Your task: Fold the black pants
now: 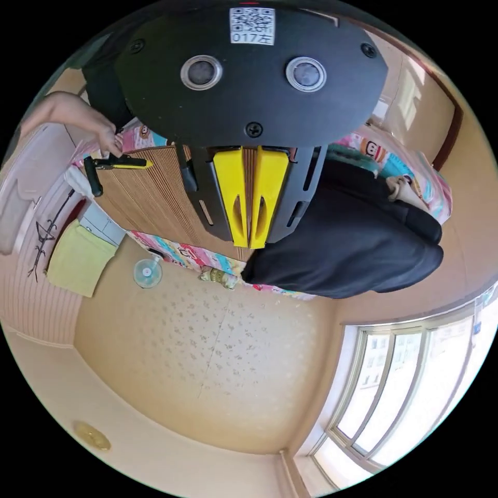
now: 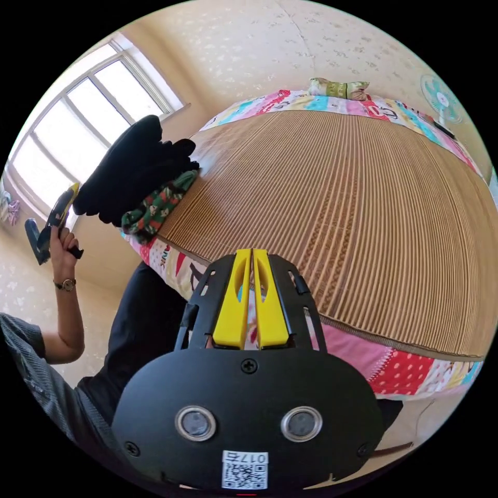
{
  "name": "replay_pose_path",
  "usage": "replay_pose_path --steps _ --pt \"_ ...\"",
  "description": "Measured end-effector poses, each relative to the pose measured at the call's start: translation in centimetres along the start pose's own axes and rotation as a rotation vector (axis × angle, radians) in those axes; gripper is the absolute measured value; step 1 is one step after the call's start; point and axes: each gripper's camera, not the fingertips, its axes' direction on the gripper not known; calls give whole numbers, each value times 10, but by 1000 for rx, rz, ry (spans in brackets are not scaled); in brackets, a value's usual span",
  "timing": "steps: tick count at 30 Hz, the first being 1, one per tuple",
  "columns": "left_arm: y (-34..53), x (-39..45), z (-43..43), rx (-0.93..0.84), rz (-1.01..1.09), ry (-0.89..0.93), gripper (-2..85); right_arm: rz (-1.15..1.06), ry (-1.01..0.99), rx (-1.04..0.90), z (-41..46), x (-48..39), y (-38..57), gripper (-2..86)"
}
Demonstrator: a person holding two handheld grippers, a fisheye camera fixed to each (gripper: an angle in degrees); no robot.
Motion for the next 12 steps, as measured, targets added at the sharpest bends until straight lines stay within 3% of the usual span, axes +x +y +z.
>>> replay_pose_path --steps 4,7,10,11,12 --pt "36 46 122 -265 37 143 78 48 130 -37 -13 14 4 28" --pt "70 66 207 -438 63 39 125 119 181 -34 -21 29 12 59" --pt "105 71 260 -524 86 -5 141 189 181 -46 -27 41 20 75" --pt "113 72 265 -513 97 -12 141 201 167 -51 -31 43 22 80" --pt "130 77 257 -391 164 -26 139 211 158 -43 -38 44 26 82"
